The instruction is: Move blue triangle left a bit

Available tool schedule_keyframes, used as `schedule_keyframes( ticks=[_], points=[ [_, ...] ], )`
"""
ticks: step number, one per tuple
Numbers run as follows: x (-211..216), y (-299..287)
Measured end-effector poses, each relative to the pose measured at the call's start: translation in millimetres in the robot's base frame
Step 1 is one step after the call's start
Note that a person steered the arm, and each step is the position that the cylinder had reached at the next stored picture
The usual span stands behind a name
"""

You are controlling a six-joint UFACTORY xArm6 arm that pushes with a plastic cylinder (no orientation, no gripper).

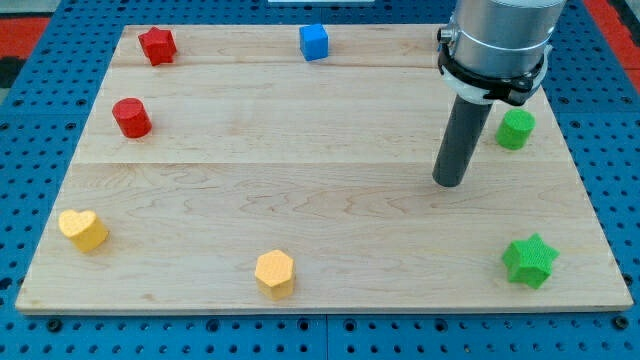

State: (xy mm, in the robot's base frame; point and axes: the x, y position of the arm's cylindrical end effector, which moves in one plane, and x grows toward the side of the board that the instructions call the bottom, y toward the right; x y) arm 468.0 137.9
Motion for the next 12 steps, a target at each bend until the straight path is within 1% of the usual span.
schedule_keyframes(
  ticks=[1, 2, 3, 4, 5, 6, 7, 9, 10, 12],
  points=[
    [0, 0],
    [-40, -36],
    [-101, -63],
    [-169, -64],
    [-221, -47],
    [-264, -48],
    [-276, -44],
    [-277, -9],
    [-277, -5],
    [-276, 38]
  ],
)
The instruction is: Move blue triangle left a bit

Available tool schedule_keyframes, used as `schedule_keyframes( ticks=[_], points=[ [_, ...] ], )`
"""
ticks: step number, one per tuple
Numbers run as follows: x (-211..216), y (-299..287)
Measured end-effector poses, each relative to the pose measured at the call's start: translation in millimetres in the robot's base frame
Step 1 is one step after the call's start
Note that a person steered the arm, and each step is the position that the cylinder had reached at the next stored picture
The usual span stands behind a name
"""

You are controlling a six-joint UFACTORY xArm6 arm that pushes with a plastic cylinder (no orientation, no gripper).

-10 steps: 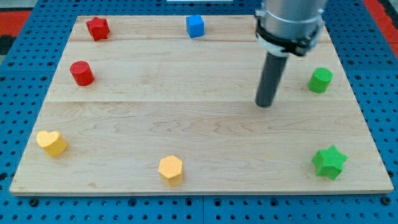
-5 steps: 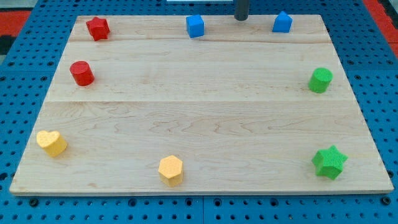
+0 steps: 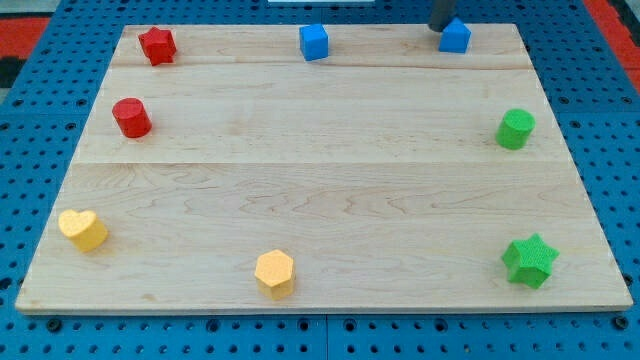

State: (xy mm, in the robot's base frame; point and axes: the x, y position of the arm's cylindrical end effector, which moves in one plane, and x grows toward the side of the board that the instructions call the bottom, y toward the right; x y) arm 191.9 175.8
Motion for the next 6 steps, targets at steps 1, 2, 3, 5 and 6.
schedule_keyframes(
  ticks=[1, 2, 3, 5, 6],
  points=[
    [-1, 22],
    [0, 59],
    [17, 75],
    [10, 42],
    [-1, 52]
  ],
)
